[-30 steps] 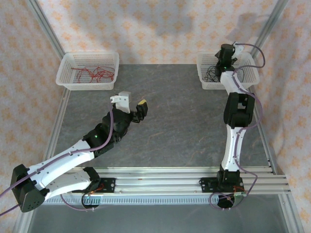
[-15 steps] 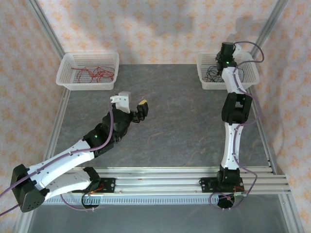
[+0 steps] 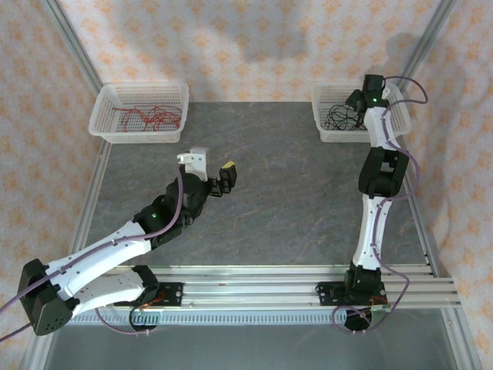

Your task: Untangle the cables

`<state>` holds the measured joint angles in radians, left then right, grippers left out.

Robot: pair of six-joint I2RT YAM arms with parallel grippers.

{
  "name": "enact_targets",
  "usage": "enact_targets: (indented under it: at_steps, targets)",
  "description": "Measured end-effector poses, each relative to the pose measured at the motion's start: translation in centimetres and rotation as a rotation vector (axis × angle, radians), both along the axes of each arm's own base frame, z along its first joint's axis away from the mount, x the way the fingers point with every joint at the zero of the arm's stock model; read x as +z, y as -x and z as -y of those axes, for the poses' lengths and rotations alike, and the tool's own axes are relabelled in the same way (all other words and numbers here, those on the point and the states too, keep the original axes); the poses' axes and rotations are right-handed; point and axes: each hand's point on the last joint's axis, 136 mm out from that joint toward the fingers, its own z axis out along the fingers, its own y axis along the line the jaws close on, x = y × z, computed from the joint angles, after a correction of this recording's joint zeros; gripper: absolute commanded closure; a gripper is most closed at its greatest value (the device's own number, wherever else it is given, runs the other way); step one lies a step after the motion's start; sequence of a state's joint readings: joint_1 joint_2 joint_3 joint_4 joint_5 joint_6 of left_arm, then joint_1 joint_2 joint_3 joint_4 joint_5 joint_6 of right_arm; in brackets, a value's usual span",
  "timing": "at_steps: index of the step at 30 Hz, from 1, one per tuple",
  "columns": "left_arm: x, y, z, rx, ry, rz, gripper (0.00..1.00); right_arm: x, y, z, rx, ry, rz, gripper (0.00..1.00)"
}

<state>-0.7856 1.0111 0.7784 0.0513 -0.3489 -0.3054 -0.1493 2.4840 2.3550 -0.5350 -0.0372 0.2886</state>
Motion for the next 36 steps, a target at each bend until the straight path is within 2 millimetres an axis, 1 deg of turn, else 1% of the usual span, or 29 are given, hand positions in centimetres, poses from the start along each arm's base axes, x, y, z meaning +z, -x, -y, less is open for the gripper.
enact_targets:
  at_steps: [1, 4, 8, 13, 16, 19, 21, 24, 27, 29, 31, 32, 33, 34, 36]
  targets:
    - [-0.2, -0.1, 0.1, 0.001, -0.006, -0.009, 0.02, 0.3, 0.2, 0.1, -0.002, 0.008, -0.007, 0.00]
    - [-0.7, -0.3, 0.3, 0.003, -0.021, -0.036, 0.01, 1.5, 1.1, 0.9, -0.008, 0.059, -0.039, 0.00]
    - [-0.9, -0.5, 0.5, 0.005, -0.027, -0.050, 0.01, 3.4, 3.0, 2.2, -0.023, 0.143, -0.095, 0.00]
    - [-1.2, -0.6, 0.6, 0.007, -0.034, -0.060, 0.01, 5.6, 5.1, 3.3, -0.033, 0.242, -0.152, 0.00]
    - [-1.3, -0.7, 0.4, 0.017, -0.030, -0.064, 0.01, 6.7, 6.1, 3.6, -0.026, 0.280, -0.179, 0.00]
    - [-1.3, -1.2, -0.5, 0.047, -0.026, -0.066, 0.01, 7.8, 7.5, 3.4, -0.012, 0.298, -0.195, 0.00]
    - [-1.3, -1.8, -1.8, 0.084, -0.026, -0.065, 0.01, 8.5, 9.0, 3.1, 0.000, 0.301, -0.207, 0.00]
    - [-0.8, -2.9, -4.7, 0.161, -0.030, -0.053, 0.01, 9.3, 12.6, 2.4, 0.016, 0.300, -0.212, 0.00]
    - [0.1, -3.8, -8.5, 0.260, -0.033, -0.005, 0.01, 10.3, 17.0, 1.3, 0.024, 0.294, -0.165, 0.00]
    - [-0.1, -3.7, -11.4, 0.346, -0.048, 0.048, 0.01, 10.6, 20.1, 0.4, 0.031, 0.289, -0.102, 0.00]
    - [-1.2, -3.1, -13.8, 0.429, -0.076, 0.105, 0.01, 10.4, 23.0, -0.6, 0.047, 0.281, -0.017, 0.00]
    - [-2.4, -2.4, -15.1, 0.473, -0.100, 0.138, 0.01, 9.9, 24.4, -1.2, 0.055, 0.276, 0.030, 0.00]
    - [-3.7, -1.7, -16.0, 0.503, -0.122, 0.157, 0.01, 9.3, 25.4, -1.6, 0.063, 0.271, 0.067, 0.00]
    - [-5.2, -1.1, -17.0, 0.532, -0.149, 0.173, 0.01, 8.2, 26.5, -2.2, 0.076, 0.260, 0.104, 0.00]
    - [-8.1, 0.1, -19.1, 0.590, -0.202, 0.173, 0.01, 5.8, 27.9, -3.1, 0.095, 0.241, 0.165, 0.00]
